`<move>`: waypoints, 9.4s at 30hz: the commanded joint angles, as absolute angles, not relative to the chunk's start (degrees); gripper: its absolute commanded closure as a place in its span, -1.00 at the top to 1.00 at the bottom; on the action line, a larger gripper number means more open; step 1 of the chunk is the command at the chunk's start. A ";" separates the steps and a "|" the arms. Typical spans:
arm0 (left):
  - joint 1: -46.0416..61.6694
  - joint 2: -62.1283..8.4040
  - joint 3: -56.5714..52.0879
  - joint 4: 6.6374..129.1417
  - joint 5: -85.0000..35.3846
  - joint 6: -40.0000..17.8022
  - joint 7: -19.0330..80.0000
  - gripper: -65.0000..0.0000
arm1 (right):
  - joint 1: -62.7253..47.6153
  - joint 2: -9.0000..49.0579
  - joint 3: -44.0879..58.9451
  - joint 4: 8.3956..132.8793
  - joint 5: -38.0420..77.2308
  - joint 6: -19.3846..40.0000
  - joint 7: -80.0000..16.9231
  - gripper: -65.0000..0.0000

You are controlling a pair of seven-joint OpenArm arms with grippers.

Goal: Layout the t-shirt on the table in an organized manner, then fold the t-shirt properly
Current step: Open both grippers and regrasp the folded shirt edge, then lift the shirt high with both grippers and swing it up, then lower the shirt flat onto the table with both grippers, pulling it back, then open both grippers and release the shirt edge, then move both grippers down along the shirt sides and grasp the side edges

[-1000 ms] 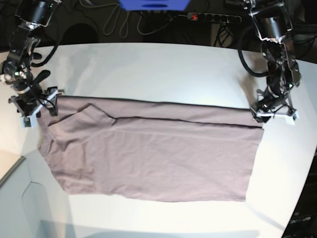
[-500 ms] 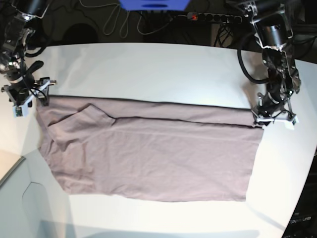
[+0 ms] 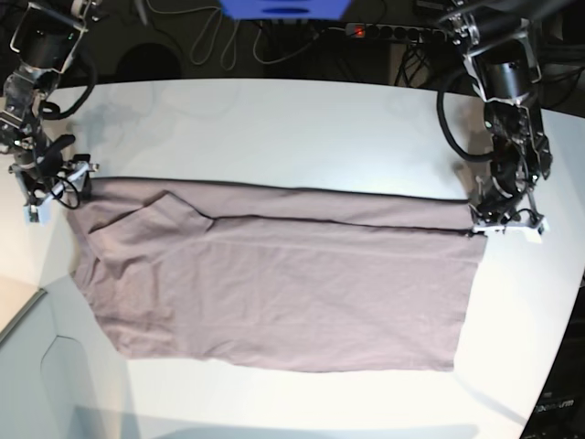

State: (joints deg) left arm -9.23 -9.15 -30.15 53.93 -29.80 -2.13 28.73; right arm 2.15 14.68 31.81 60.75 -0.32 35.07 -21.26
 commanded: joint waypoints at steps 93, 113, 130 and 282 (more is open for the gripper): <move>-6.55 -11.91 -33.54 83.91 -29.14 -1.54 40.31 -1.00 | -3.21 12.18 31.60 98.33 0.04 40.00 -30.73 -1.00; -54.81 -12.70 -14.29 50.77 -23.08 -1.01 35.12 -1.00 | 47.60 22.64 18.68 63.52 -0.04 40.00 -30.02 -1.00; -66.42 -13.14 -13.85 44.97 -23.78 -1.36 34.51 -1.00 | 61.93 24.48 19.03 61.76 0.22 39.96 -30.81 -1.00; -33.27 -16.48 -14.46 22.46 -13.76 -1.63 9.45 0.55 | 28.70 14.73 31.25 26.15 -17.36 34.95 -0.48 0.05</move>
State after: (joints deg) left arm -32.08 -15.97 -14.41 21.89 -13.56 -1.50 10.26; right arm 27.73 14.26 31.42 25.71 -17.56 35.29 -0.12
